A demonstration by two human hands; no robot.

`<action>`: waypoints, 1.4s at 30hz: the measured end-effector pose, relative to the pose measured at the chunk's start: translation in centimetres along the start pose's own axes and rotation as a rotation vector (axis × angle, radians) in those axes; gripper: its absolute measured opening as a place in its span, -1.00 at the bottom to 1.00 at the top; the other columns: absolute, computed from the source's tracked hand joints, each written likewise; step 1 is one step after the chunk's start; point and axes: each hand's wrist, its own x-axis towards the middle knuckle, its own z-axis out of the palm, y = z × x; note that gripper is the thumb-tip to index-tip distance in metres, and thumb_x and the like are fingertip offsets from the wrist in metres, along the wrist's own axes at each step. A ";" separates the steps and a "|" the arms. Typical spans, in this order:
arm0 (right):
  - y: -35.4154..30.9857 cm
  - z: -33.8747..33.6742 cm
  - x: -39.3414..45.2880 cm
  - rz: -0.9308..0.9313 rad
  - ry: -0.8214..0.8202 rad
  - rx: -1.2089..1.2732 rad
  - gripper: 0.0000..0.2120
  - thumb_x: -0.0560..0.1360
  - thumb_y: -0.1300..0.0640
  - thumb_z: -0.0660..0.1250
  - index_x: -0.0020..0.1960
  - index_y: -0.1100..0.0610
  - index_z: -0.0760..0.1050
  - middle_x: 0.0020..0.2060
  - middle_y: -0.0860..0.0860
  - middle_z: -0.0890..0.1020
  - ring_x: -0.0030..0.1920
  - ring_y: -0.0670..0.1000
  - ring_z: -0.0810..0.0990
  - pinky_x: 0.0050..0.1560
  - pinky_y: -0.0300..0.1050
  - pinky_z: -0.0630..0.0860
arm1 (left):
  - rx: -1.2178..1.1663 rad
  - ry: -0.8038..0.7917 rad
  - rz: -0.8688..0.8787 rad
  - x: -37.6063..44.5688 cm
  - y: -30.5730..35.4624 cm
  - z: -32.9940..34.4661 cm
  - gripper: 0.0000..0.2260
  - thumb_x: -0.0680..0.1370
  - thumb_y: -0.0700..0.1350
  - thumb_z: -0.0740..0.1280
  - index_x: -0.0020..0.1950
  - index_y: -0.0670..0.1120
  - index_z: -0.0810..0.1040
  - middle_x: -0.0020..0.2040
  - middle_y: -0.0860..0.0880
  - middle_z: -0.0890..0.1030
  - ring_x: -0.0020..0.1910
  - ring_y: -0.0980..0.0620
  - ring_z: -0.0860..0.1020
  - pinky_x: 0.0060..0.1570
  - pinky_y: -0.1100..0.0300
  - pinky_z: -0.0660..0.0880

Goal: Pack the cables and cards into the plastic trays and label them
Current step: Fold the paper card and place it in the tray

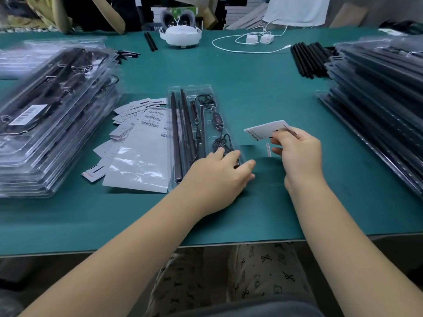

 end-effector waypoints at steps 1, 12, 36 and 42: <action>0.0 0.0 0.0 0.007 0.005 0.006 -0.85 0.47 0.28 0.27 -0.27 0.28 0.49 -0.35 -0.02 0.48 -0.38 -0.13 0.42 -0.36 -0.30 0.41 | 0.014 -0.017 -0.011 0.1 0.1 0.1 -0.57 0.63 0.03 -0.04 0.25 -0.12 0.52 0.19 -0.23 0.54 -0.01 -0.24 0.53 -0.29 0.00 0.48; -0.1 -0.3 -0.1 -0.009 -0.035 -0.006 -0.80 0.46 0.24 0.30 -0.30 0.06 0.59 -0.42 -0.09 0.55 -0.32 -0.07 0.50 -0.24 -0.21 0.48 | -0.090 0.052 -0.090 0.5 -0.2 0.0 -0.53 0.58 0.14 -0.07 0.17 -0.13 0.46 0.16 -0.06 0.50 0.02 -0.10 0.48 -0.22 0.02 0.47; 0.4 -1.2 -1.1 -0.344 -0.399 -0.605 -0.76 0.45 0.26 0.32 -0.04 0.01 0.69 -0.16 -0.17 0.67 -0.11 -0.19 0.58 -0.11 -0.42 0.43 | -0.731 0.329 -0.320 -0.2 -3.1 0.0 -0.64 0.38 0.14 0.41 0.11 0.01 0.66 -0.07 0.24 0.59 -0.02 0.26 0.55 0.04 0.30 0.47; -0.3 -3.2 2.2 -0.433 -0.005 -0.675 -0.81 0.50 0.21 0.19 -0.21 0.10 0.54 -0.46 -0.06 0.45 -0.32 0.07 0.34 -0.33 -0.27 0.31 | -0.709 0.301 -0.316 -0.2 -2.9 -0.2 -0.64 0.40 0.12 0.40 0.13 0.01 0.65 -0.08 0.20 0.58 -0.03 0.25 0.53 0.03 0.33 0.45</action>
